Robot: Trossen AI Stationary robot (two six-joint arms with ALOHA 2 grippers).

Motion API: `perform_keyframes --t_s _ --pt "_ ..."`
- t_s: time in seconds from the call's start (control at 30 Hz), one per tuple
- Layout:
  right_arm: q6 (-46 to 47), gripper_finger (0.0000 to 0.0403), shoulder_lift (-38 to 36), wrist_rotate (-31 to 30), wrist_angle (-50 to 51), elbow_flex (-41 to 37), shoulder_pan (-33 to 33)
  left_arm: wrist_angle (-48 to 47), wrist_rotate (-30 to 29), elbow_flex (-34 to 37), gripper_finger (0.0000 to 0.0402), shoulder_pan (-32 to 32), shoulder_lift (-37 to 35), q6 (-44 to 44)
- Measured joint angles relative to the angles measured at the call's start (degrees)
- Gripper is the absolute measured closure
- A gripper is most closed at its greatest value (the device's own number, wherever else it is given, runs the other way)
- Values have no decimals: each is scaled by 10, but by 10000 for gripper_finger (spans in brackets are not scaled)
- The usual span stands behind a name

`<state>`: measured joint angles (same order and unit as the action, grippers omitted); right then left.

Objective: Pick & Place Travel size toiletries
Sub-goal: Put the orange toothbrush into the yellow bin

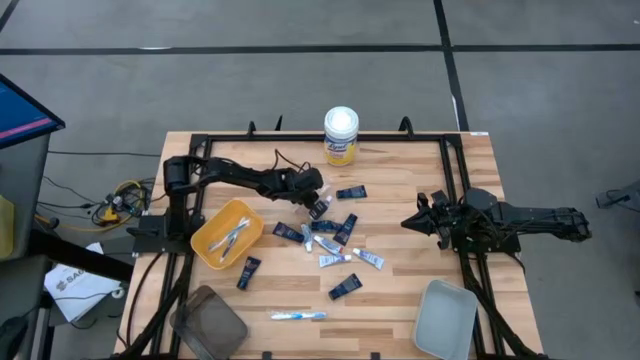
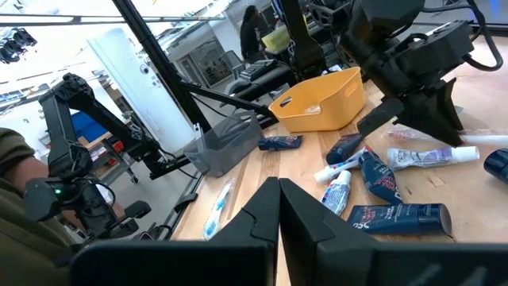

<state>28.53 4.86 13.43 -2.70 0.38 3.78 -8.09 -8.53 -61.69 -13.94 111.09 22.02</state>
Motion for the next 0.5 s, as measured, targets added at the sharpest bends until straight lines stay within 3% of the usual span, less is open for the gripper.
perform_keyframes --t_s 0.27,0.5 --pt "0 403 0 0 0 0 0 5 24 -5 388 -7 -45 24" --pt "0 403 0 0 0 0 0 -62 15 -6 382 -5 -165 25"
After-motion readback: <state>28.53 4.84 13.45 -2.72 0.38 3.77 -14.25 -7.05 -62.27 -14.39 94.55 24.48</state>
